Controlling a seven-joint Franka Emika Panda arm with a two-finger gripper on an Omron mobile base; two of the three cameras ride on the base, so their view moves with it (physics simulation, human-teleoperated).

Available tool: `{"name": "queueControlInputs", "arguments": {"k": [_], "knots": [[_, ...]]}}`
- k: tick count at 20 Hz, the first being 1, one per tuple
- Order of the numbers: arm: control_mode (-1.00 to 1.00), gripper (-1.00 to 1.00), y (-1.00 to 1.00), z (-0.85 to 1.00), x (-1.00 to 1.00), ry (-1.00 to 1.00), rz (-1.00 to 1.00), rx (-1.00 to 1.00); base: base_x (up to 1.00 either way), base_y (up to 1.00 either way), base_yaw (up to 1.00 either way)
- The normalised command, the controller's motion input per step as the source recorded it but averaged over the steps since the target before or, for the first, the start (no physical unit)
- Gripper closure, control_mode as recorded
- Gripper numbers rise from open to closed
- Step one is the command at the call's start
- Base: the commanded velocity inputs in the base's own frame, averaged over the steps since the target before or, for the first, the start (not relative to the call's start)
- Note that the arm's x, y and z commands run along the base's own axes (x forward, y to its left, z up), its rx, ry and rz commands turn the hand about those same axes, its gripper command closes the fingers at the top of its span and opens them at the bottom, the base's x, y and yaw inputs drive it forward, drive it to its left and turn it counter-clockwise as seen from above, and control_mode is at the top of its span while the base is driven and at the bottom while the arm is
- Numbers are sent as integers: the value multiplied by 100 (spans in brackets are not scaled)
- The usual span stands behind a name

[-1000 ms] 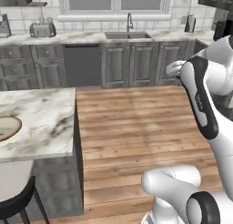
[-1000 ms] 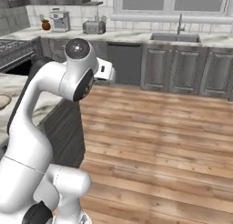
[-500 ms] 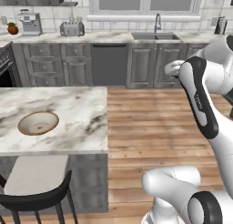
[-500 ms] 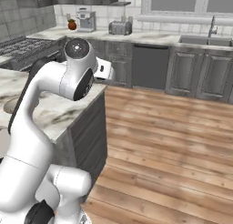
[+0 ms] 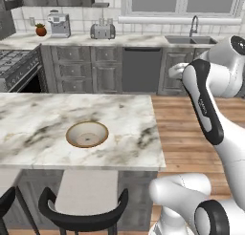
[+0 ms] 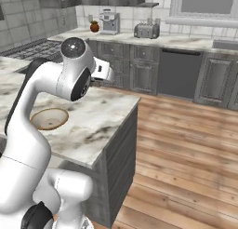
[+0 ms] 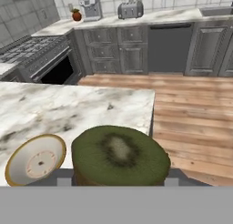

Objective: Retrieve the kiwi and orange from the fridge and place them into the bowl on the dining table.

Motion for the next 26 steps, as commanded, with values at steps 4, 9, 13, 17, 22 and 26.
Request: {"name": "queueControlInputs", "arguments": {"k": [4,9,13,17,22,26], "knots": [[100,100,0,0,0,0,0,0,78,99,16],[100,100,0,0,0,0,0,0,53,74,15],[100,100,0,0,0,0,0,0,32,66,13],[-100,100,21,-10,6,1,2,-1,19,58,8],[-100,100,83,-44,35,7,9,-3,0,0,0],[-100,100,73,-43,27,15,12,0,0,0,0]]}}
